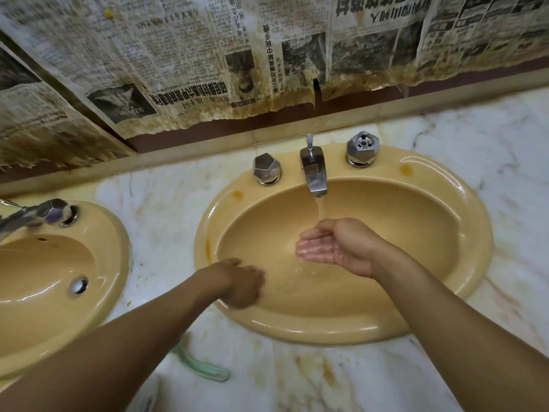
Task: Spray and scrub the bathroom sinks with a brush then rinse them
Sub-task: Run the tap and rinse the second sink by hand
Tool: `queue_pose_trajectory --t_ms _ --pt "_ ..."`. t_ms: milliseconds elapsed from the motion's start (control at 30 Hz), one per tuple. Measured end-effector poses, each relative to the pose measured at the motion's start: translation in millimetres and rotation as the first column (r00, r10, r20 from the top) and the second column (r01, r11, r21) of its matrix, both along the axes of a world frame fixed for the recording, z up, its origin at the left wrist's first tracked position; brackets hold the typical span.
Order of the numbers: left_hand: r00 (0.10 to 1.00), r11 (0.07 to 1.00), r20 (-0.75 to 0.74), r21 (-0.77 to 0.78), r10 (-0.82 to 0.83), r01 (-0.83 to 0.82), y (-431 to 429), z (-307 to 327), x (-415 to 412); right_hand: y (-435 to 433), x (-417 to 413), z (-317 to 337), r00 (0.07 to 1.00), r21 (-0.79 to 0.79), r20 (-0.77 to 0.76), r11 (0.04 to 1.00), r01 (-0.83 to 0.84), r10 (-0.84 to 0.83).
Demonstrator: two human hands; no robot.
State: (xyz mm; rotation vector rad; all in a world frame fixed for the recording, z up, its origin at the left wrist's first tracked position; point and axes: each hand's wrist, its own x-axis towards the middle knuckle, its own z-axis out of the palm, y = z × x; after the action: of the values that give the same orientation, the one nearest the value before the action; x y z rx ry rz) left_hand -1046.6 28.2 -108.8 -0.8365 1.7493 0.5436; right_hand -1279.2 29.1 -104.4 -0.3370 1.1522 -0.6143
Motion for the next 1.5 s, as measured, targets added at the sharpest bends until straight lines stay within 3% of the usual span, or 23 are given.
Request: queue_pose_trajectory --t_ms 100,200,300,367,500,600,700,767,867,967,1067,1167,1233,1333,1433,1500 --pt "1.000 0.996 -0.031 -0.093 0.000 -0.003 9 -16 -2 -15 -21 -18 0.943 0.042 0.095 0.947 0.318 -0.320" --pt "0.962 0.969 -0.127 0.085 0.242 -0.232 22 -3 -24 -27 -32 -23 0.835 0.143 0.266 0.877 0.460 -0.481" --pt "0.901 0.906 -0.174 0.232 0.398 -0.355 21 19 -29 -37 -30 -23 0.794 0.161 0.311 0.852 0.498 -0.523" --pt "0.895 0.905 -0.172 0.191 0.412 -0.380 13 28 -13 -41 -25 -22 0.793 0.175 0.310 0.851 0.495 -0.525" --pt "0.970 0.971 -0.065 -0.027 0.236 -0.238 0 17 10 -38 -10 -8 0.855 0.142 0.328 0.916 0.376 -0.402" --pt "0.992 0.992 -0.035 -0.048 0.119 -0.120 7 1 -4 -19 0 10 0.982 0.010 0.191 1.000 0.000 -0.002" --pt "0.970 0.981 -0.151 0.022 0.192 -0.191 20 -5 -24 8 -4 16 0.947 0.018 0.027 0.947 -0.319 0.319" --pt "0.909 0.935 -0.232 0.166 0.347 -0.314 26 -1 -34 19 -14 11 0.961 0.052 -0.071 0.963 -0.263 0.266" --pt "0.797 0.841 -0.298 0.326 0.525 -0.432 31 12 -26 18 -33 -11 0.985 0.020 -0.156 0.997 0.072 -0.068" --pt "0.851 0.894 -0.275 0.169 0.447 -0.415 25 20 2 7 -43 -24 0.941 0.019 -0.036 0.941 0.338 -0.337" --pt "0.946 0.956 -0.197 -0.088 0.259 -0.280 21 16 11 -5 -40 -25 0.888 0.095 0.185 0.907 0.411 -0.421" --pt "0.975 0.968 -0.144 -0.163 0.167 -0.190 29 4 -6 -19 -29 -28 0.802 0.168 0.328 0.867 0.470 -0.498" --pt "0.950 0.959 -0.200 -0.104 0.239 -0.263 33 -2 -13 -26 -21 -28 0.770 0.194 0.358 0.849 0.491 -0.527" --pt "0.850 0.888 -0.260 0.102 0.458 -0.448 28 4 -7 -31 -14 -22 0.752 0.207 0.381 0.842 0.497 -0.538" --pt "0.834 0.861 -0.216 0.172 0.507 -0.479 19 3 -1 -25 -11 -6 0.855 0.112 0.348 0.923 0.369 -0.384" --pt "0.880 0.896 -0.173 0.122 0.442 -0.426 16 -5 -5 -13 -10 7 0.960 0.006 0.235 0.988 0.155 -0.152"
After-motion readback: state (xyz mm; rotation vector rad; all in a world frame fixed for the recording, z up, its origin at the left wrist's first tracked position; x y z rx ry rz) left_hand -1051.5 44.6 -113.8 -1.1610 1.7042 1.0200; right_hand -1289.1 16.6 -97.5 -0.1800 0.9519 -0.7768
